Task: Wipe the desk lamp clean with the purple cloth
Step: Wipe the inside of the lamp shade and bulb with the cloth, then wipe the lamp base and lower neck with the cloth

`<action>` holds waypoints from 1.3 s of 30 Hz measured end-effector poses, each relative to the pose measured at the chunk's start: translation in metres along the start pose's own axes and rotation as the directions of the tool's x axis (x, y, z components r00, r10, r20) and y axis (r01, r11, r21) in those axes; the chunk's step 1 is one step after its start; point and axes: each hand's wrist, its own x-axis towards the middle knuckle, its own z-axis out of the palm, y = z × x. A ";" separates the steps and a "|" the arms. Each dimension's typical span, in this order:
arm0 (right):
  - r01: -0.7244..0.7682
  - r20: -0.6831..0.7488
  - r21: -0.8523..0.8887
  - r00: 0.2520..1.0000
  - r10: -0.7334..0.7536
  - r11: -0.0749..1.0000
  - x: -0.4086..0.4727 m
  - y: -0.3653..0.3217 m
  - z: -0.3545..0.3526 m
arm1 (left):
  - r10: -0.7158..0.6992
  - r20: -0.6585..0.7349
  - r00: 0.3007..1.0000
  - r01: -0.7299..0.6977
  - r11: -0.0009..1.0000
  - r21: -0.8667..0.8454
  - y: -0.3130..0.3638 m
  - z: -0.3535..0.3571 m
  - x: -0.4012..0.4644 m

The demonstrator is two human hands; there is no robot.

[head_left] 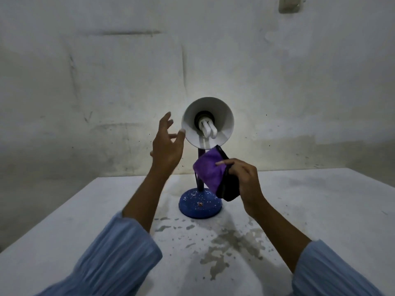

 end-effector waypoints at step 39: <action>-0.281 -0.105 0.020 0.954 0.282 0.959 -0.021 0.056 -0.038 | -0.312 0.623 0.717 0.547 0.806 -0.226 -0.088 0.022 -0.103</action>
